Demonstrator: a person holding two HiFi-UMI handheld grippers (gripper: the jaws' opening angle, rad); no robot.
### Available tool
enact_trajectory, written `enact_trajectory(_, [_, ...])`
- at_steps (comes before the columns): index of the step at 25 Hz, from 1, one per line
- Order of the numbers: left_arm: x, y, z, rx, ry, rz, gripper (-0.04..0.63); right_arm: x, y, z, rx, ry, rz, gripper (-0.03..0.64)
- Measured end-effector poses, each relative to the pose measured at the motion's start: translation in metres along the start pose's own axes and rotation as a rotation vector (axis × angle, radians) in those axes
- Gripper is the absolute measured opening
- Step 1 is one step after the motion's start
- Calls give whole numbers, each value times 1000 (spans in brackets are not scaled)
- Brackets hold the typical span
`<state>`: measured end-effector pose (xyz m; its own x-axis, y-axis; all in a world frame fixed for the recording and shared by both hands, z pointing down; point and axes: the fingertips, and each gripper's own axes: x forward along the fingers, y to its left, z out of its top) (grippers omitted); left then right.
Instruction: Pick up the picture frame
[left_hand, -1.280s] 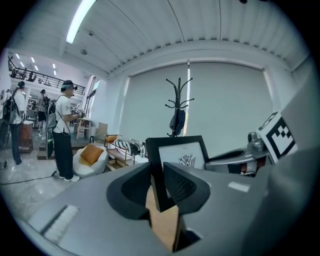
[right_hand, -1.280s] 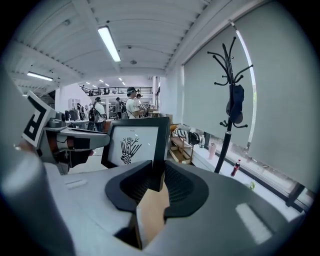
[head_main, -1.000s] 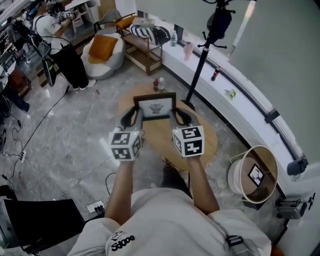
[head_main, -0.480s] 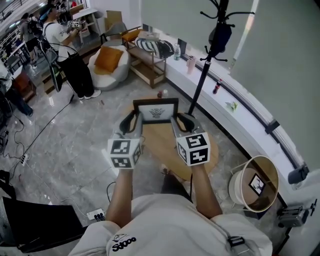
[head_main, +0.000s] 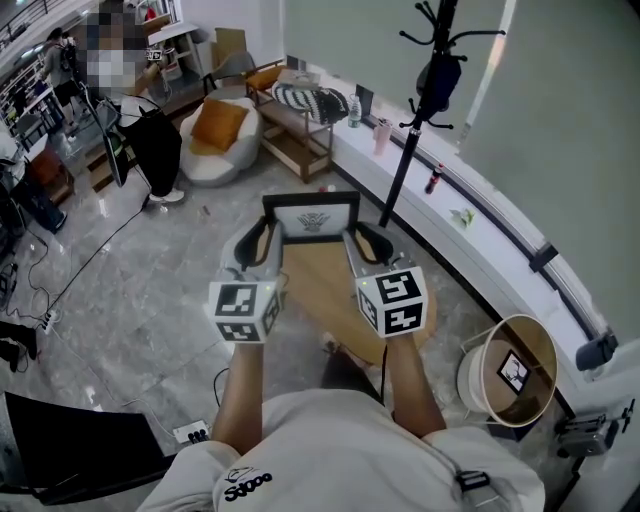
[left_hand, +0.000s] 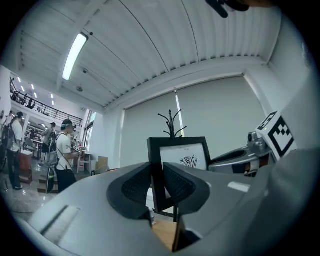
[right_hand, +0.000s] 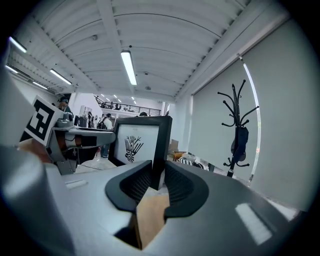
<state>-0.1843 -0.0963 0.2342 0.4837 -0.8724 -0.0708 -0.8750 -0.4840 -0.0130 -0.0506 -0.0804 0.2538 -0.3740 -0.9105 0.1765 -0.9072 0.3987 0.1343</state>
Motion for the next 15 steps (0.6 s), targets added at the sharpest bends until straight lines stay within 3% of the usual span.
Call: enact_trajectory(15, [0, 0, 23, 13, -49, -9, 81, -4, -3, 19, -23, -44, 7, 83])
